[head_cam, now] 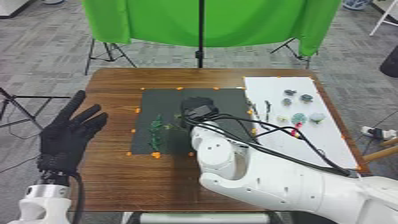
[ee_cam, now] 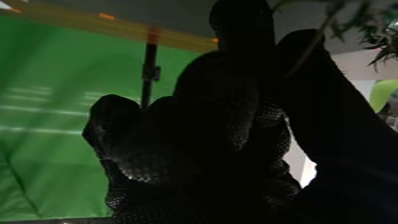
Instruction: Arrange flowers
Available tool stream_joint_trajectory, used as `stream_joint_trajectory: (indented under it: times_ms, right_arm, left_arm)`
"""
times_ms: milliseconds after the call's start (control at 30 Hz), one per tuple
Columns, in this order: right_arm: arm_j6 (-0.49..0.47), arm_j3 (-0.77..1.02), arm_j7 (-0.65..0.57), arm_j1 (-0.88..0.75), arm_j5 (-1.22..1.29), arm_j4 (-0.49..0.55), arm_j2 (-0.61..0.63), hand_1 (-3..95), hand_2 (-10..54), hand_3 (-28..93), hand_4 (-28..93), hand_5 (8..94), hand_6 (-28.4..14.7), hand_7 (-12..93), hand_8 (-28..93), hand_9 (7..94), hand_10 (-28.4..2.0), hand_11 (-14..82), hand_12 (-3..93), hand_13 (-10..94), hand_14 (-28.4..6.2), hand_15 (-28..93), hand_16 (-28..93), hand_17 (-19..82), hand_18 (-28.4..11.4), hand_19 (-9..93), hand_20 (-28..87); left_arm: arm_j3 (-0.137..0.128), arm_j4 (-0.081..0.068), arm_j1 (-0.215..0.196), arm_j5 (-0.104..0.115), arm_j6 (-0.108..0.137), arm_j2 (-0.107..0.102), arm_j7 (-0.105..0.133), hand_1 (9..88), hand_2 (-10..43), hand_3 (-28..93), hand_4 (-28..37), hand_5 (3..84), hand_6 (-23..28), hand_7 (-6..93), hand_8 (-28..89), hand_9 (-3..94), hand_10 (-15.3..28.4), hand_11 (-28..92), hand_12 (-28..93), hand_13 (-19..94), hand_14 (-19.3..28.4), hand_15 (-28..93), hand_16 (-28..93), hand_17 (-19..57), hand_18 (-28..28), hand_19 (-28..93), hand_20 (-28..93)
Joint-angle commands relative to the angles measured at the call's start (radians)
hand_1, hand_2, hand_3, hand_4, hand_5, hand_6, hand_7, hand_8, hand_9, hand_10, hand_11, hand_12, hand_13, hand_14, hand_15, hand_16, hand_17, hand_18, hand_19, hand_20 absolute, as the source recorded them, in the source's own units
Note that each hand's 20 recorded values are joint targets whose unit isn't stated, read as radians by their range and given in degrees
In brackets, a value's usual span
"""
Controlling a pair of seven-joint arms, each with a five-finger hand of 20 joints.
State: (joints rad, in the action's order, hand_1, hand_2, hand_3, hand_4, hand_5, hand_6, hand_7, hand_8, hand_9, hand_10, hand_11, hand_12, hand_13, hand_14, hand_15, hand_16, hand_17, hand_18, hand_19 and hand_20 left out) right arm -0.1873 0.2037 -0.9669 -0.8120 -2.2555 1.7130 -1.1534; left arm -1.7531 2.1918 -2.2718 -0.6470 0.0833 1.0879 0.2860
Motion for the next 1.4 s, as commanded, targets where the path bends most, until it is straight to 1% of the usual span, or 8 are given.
stream_joint_trajectory:
  times_ms: [33,367,633,867,967,1167,1233,1400]
  right_arm:
    - [-0.046,-0.001,-0.011,-0.028,0.023,0.0,-0.034,42.1,-1.6,72,-26,93.7,1.4,32,-16,93.7,-11.4,55.9,15.3,89,-10.3,76,23,48,-27.1,93,53]
    - [-0.035,-0.003,-0.02,-0.041,0.001,-0.011,-0.042,36.8,1.8,70,-27,93.7,1.3,35,-17,93.7,-11.6,56.2,14.6,88,-10.9,75,23,48,-27.7,93,54]
    - [-0.031,0.029,-0.021,-0.058,-0.019,0.012,-0.031,32.9,-2.2,69,-27,93.7,1.0,32,-17,93.7,-11.5,54.6,15.0,88,-10.8,75,23,48,-28.1,93,54]
    - [0.229,0.188,0.014,-0.121,0.09,0.107,0.08,30.7,-2.3,69,-26,93.7,0.2,22,-14,93.7,-11.3,46.8,17.2,85,-10.6,72,23,44,-27.3,93,44]
    - [0.33,0.282,0.061,-0.169,0.16,0.14,0.16,31.9,-1.2,71,-25,81.4,-1.3,14,-11,84.9,-14.3,34.1,19.1,73,-12.4,67,18,33,-25.1,89,30]
    - [0.407,0.274,0.097,-0.134,0.167,0.134,0.318,31.4,-4.2,75,-26,62.7,-2.5,13,-12,68.7,-16.8,29.9,16.2,61,-13.8,68,14,24,-24.5,82,27]
    - [0.413,0.272,0.066,-0.136,0.137,0.111,0.336,31.0,-4.9,76,-26,60.2,-2.5,13,-12,66.4,-17.5,28.8,15.6,59,-15.2,68,13,24,-24.7,82,27]
    - [0.374,0.235,0.025,-0.128,0.041,0.052,0.379,31.6,-6.4,76,-27,60.2,-1.1,13,-12,67.6,-17.7,28.3,15.1,61,-15.7,69,12,26,-25.6,83,28]
  left_arm:
    - [0.007,-0.007,0.011,-0.012,-0.017,0.013,-0.017,22.7,5.8,77,-28.3,33.4,3.3,11.5,-10,32.3,19.0,21,13,24,28.3,47,-6,-5.9,28.4,41,41]
    - [0.015,-0.012,0.023,-0.012,-0.018,0.013,-0.03,23.0,5.8,77,-28.3,33.4,3.4,11.5,-10,32.1,18.9,21,13,24,28.2,47,-6,-5.9,28.4,41,40]
    - [0.017,-0.011,0.009,-0.004,-0.012,0.008,-0.025,23.2,5.9,77,-28.3,33.5,3.5,11.6,-10,32.2,19.0,21,12,24,28.3,47,-6,-6.0,28.4,41,40]
    - [0.02,-0.016,0.009,-0.002,-0.017,0.013,-0.013,23.3,6.0,77,-28.3,33.6,3.6,11.5,-10,32.0,18.9,21,12,24,28.3,47,-6,-6.0,28.4,42,39]
    - [0.02,-0.014,0.001,-0.002,-0.015,0.015,-0.015,23.3,6.0,77,-28.3,33.6,3.5,11.6,-10,32.0,18.9,21,12,24,28.2,47,-6,-6.0,28.4,42,39]
    - [0.022,-0.013,-0.016,-0.003,-0.016,0.023,-0.012,23.2,6.0,77,-28.3,33.5,3.6,11.5,-10,32.1,19.0,21,12,24,28.2,47,-6,-6.1,28.4,42,39]
    - [0.026,-0.012,-0.016,-0.006,-0.015,0.034,-0.027,23.2,6.0,77,-28.3,33.5,3.6,11.5,-10,32.1,19.0,21,12,24,28.2,47,-6,-6.1,28.4,42,39]
    - [0.052,-0.016,-0.019,0.002,-0.008,0.012,0.009,23.3,6.0,77,-28.3,33.4,3.6,11.5,-10,32.1,18.9,21,12,24,28.3,47,-6,-6.1,28.4,42,39]
